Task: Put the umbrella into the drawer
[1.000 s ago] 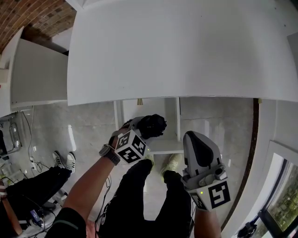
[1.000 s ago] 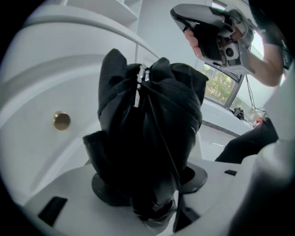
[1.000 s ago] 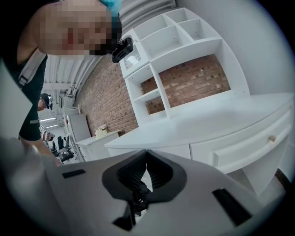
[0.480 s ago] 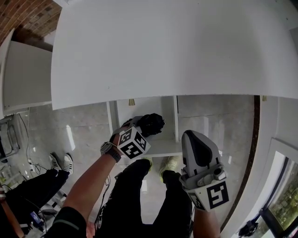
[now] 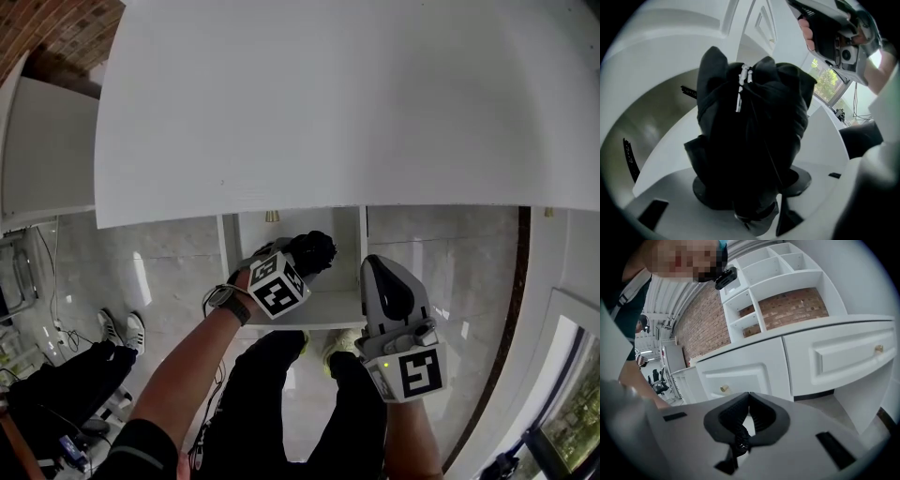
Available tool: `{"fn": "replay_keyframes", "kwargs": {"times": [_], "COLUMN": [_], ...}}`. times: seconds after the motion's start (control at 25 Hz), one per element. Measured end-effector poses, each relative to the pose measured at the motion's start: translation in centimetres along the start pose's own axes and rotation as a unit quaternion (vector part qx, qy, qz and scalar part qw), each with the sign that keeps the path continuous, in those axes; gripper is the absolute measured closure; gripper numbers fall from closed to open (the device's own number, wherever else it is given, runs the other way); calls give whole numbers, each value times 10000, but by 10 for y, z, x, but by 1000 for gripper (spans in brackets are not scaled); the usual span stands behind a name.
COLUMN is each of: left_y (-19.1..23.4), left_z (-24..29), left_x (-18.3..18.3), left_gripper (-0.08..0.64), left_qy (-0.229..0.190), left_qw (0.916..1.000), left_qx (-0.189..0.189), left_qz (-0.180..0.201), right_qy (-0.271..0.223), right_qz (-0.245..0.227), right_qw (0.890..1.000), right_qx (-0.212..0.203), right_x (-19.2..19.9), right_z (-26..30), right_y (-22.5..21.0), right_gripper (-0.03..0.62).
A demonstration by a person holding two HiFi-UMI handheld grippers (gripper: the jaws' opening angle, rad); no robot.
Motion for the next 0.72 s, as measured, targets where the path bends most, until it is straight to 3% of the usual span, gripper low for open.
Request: {"fn": "replay_keyframes", "kwargs": {"times": [0.72], "left_y": [17], "left_z": [50], "left_x": [14], "left_gripper": [297], "left_qy": [620], "left_qw": [9978], "left_qx": [-189], "left_qz": [-138], "right_qy": [281], "right_qz": [294], "right_qw": [9991], "right_qx": [-85], "right_x": [7], "right_z": [-2], "right_y": [-2], "right_gripper": [589]}}
Point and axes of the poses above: the fingertips, and each gripper's own axes: z forward along the fingers, y to its left, x out of its underside, the point moved 8 cm from there along -z, backward along the fingers, and after that the axes turned 11 degrees about x, right-handed, at the moved point
